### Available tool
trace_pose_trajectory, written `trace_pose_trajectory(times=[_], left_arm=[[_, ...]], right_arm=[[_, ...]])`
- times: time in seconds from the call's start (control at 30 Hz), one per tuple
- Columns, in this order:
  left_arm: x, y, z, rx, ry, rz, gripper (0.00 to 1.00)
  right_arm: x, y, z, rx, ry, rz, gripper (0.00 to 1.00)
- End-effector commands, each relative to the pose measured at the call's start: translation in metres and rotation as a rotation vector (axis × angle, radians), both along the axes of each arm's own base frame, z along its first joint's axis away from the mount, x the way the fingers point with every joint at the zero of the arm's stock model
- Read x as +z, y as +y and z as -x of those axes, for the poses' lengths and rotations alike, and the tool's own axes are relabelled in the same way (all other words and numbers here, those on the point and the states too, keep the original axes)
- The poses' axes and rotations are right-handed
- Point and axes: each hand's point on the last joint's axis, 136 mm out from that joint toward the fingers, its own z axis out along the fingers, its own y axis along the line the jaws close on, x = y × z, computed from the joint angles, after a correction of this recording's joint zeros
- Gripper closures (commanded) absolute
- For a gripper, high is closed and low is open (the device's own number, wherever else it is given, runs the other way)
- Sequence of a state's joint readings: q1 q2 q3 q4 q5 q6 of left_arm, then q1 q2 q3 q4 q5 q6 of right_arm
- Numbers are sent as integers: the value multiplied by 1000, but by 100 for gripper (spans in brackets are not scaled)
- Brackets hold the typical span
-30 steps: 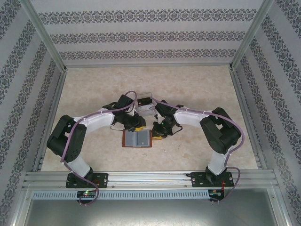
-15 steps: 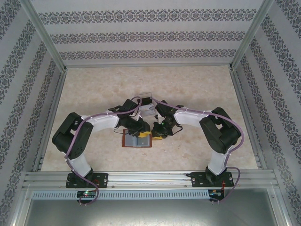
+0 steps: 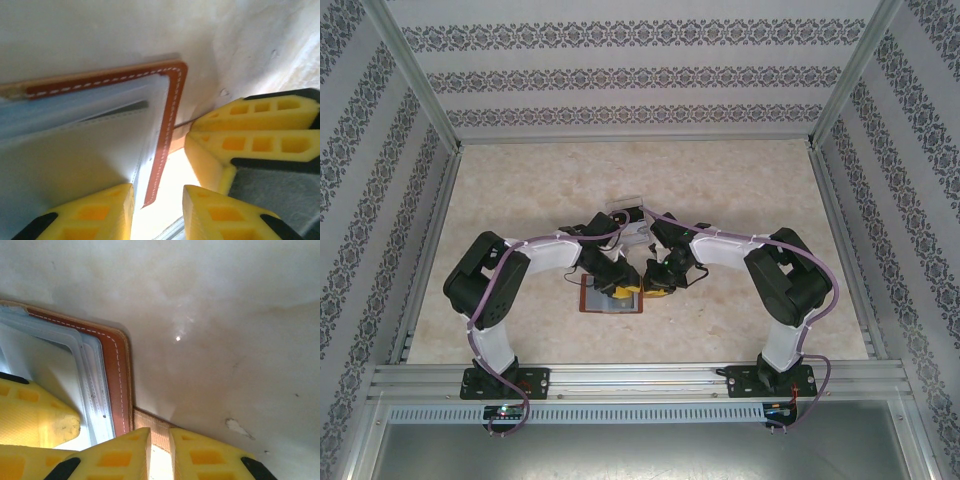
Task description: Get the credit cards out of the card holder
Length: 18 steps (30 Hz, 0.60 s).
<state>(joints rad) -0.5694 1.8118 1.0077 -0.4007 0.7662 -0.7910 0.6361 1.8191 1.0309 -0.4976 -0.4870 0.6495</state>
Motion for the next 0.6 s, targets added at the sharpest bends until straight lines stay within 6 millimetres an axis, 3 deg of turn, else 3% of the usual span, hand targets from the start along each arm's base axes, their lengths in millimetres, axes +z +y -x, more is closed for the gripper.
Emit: trace_pose_trajectory(times=[0.0,0.57], left_arm=[[-8,18,14,-72,15,-130,68],[-4,55,10,-230,-77,-486,63]], right_arm=[[-12,-14,1,-4,15,55,81],[-11,-20,-1,-14,14,55,81]])
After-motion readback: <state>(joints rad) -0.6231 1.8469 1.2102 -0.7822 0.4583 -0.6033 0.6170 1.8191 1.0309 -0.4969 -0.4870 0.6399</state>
